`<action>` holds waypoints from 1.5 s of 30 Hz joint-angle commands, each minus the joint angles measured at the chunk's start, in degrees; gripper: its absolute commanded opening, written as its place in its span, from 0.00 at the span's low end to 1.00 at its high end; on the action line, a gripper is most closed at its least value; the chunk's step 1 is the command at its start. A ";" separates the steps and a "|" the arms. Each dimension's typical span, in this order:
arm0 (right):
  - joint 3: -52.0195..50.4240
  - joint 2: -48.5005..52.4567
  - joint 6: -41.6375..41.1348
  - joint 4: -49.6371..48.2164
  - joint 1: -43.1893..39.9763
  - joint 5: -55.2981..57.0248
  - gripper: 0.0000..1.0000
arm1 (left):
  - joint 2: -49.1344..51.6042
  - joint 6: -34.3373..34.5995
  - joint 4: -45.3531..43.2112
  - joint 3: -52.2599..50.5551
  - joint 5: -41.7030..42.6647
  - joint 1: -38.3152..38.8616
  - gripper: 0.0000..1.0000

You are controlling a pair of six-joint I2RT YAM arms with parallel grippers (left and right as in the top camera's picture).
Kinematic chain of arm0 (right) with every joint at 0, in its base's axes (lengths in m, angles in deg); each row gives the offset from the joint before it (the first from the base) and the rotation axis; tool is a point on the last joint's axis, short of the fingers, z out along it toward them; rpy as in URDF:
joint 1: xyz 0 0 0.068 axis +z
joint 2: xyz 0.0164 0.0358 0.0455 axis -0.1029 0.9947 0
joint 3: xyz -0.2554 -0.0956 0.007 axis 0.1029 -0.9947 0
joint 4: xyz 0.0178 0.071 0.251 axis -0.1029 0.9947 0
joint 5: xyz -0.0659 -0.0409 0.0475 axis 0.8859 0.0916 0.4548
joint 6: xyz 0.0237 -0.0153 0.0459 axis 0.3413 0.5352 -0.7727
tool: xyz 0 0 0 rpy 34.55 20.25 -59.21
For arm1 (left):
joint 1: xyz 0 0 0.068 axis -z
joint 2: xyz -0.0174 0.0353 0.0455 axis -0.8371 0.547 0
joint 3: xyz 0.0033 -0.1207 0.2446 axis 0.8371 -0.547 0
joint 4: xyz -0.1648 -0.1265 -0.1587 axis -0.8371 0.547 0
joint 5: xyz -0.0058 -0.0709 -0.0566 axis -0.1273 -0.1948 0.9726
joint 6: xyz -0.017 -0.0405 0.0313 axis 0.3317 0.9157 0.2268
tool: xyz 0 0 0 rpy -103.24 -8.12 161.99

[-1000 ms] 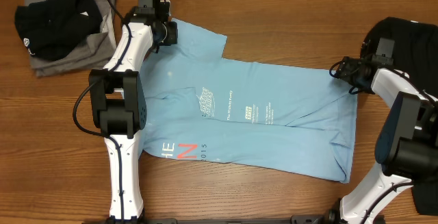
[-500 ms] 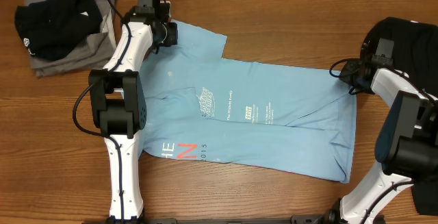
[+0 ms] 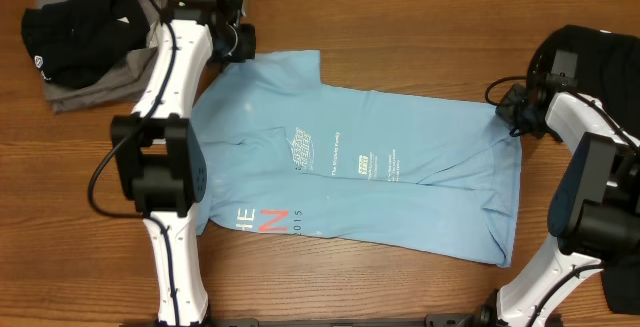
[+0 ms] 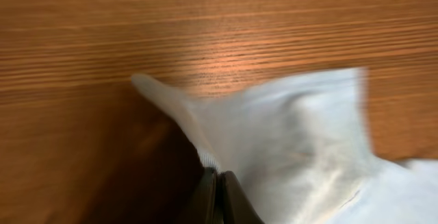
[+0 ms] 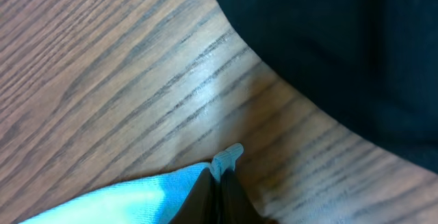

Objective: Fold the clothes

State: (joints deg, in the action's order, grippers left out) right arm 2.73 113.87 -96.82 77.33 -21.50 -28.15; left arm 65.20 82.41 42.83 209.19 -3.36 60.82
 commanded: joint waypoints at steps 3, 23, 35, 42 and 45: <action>1.84 -5.53 -4.81 3.08 0.07 -0.09 0.04 | -5.84 -1.55 5.44 0.68 -2.75 -0.33 0.04; 1.84 -13.29 -12.04 19.93 -4.17 -3.54 0.04 | -13.46 0.42 30.40 0.68 -1.20 -6.84 0.04; 1.81 -22.58 -12.48 31.43 -4.20 -4.35 0.04 | -13.55 -0.68 40.50 0.63 -0.94 -6.25 0.04; 1.77 -22.77 -13.79 37.27 -4.20 -4.35 0.04 | -13.90 -1.09 42.23 -0.90 -0.98 -4.28 0.04; 1.77 -23.06 -13.75 39.08 -4.39 -4.33 0.04 | -14.88 -1.09 42.23 -3.45 -0.98 -3.82 0.04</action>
State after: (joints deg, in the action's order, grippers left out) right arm 3.04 92.04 -109.76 115.99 -25.54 -32.56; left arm 52.80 82.61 84.76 207.92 -4.93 56.45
